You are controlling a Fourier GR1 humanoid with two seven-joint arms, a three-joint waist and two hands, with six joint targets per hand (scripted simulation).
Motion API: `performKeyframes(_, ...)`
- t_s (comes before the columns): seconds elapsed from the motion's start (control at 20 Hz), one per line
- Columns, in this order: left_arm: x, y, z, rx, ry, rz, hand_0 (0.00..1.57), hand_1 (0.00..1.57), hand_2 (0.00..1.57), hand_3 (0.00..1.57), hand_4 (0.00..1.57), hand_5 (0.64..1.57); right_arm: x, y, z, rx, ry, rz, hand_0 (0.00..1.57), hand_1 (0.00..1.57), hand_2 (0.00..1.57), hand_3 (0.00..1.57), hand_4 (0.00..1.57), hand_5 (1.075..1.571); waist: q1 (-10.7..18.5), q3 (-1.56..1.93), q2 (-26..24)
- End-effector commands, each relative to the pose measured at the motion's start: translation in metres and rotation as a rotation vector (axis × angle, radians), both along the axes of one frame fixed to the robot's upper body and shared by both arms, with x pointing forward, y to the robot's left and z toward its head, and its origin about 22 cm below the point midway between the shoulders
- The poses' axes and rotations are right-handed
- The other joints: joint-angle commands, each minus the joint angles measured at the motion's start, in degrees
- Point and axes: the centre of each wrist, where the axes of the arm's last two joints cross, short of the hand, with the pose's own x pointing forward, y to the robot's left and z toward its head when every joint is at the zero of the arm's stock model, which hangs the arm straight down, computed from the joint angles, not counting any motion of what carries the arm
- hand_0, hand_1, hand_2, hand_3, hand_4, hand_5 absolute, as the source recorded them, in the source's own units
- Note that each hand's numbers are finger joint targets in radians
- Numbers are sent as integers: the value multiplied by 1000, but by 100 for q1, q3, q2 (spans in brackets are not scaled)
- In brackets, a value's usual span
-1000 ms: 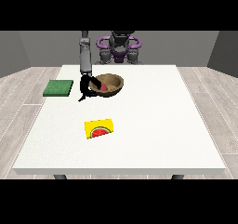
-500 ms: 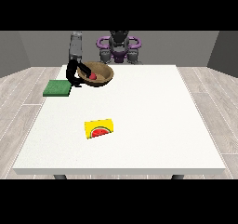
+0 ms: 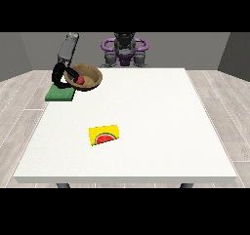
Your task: Pick the cup and pour the ball into the bowl, then pick the bowl and place it on the pad
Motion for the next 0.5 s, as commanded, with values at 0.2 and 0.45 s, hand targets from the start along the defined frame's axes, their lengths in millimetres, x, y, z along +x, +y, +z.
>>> performKeyframes(0.2,4,-14,9,10,-19,13,0,0,0,0,0,1531,-1,-61,24,-2,-55,-10,1571,1571,1571,1571,1305,1533,-37,10,189)
performKeyframes(0.45,-2,-17,17,25,-20,-13,0,0,0,0,0,1534,-20,-103,-1,56,-77,-53,1571,1571,1571,1174,1287,1534,109,12,257)
